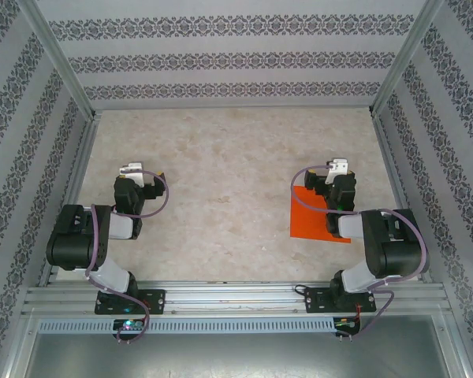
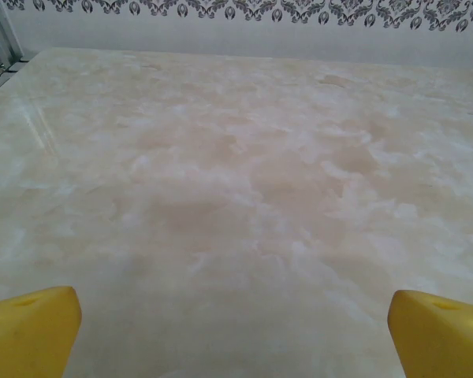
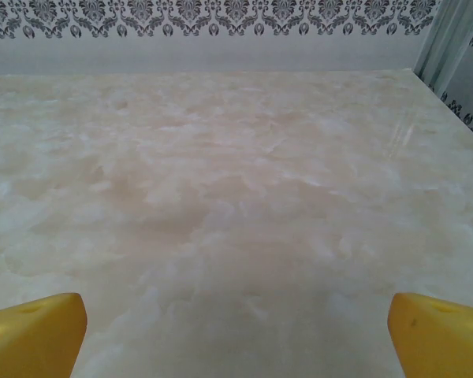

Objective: Fold a paper plane with a square sheet of paper (fold left side to right side)
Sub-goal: Move the square sheet of paper to the center of the table.

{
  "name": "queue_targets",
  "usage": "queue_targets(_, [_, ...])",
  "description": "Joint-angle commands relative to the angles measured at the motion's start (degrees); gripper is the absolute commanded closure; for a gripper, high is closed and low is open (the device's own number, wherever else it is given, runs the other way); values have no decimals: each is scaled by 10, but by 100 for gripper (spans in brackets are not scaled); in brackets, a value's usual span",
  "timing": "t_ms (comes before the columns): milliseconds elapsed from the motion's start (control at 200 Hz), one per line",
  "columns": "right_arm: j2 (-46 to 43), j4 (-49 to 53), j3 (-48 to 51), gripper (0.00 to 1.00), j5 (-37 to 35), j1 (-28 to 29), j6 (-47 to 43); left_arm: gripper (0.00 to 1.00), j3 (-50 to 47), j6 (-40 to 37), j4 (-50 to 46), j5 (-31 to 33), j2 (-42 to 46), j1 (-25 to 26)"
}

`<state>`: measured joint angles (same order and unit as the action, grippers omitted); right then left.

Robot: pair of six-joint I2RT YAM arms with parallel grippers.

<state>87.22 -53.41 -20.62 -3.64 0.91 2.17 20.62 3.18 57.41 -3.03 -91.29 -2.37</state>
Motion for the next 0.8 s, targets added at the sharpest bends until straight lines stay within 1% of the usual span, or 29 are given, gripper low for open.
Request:
queue_targets(0, [4,-13,-6,2,-5,4,0,0,0,-9,-1,-8,1,-3])
queue_targets(794, [5,-13,-7,2,-2,2,2,0,3,-9,-7,-6,1,-3])
